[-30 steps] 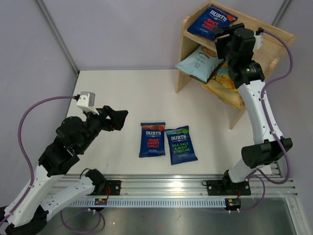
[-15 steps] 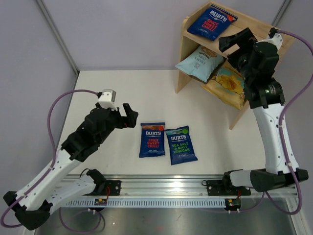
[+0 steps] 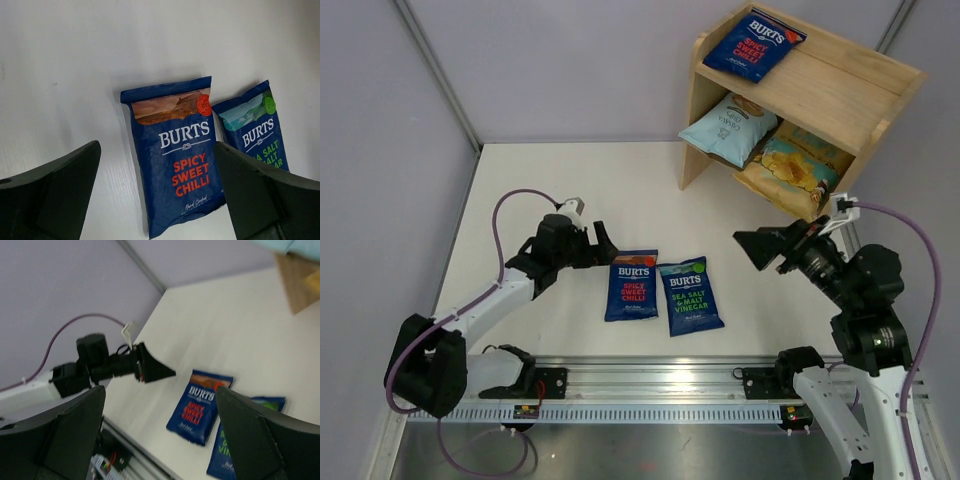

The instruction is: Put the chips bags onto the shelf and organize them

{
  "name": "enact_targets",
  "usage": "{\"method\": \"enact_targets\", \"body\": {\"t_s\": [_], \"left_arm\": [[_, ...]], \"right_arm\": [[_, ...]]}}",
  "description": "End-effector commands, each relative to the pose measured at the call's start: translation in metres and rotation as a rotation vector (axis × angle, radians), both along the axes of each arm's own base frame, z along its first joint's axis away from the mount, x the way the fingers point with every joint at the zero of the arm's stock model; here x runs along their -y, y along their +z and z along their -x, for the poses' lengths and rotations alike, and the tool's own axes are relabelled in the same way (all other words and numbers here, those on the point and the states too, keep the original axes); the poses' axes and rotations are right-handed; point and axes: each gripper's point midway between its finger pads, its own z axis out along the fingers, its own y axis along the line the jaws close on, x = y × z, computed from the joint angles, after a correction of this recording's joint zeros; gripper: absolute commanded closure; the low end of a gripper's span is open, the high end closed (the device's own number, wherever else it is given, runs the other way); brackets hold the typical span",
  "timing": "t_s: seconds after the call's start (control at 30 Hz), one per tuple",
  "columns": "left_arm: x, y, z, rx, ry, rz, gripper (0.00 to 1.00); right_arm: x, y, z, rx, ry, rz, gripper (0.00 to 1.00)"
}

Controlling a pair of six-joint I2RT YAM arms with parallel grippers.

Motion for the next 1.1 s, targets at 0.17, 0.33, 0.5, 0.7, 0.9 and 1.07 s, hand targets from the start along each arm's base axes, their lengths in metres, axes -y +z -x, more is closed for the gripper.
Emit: {"method": "enact_targets", "body": {"t_s": [0.17,0.33,0.5,0.7,0.9,1.07], "left_arm": [[0.028,-0.039,-0.014,-0.125,-0.083,0.145,0.14],[0.027,-0.075,-0.011,-0.232,-0.066,0.107,0.21],[0.022,-0.09,-0.011,-0.259,-0.04,0.044,0.28],[0.029,-0.104,-0.01,-0.3,-0.059,0.018,0.4],[0.027,-0.101,-0.012,-0.279,-0.033,0.02,0.71],[0.023,-0.072,-0.015,-0.181,0.032,0.083,0.84]], "right_arm": [[-0.05,-0.072,0.05,-0.157,0.435,-0.009,0.03],[-0.049,-0.079,0.053,-0.167,0.435,0.0,0.03],[-0.048,-0.079,0.052,-0.176,0.415,-0.025,0.01],[-0.05,-0.085,0.048,-0.225,0.414,-0.065,0.01],[-0.052,-0.09,0.044,-0.247,0.423,-0.084,0.01],[-0.049,-0.105,0.031,-0.29,0.362,-0.098,0.0]]}}
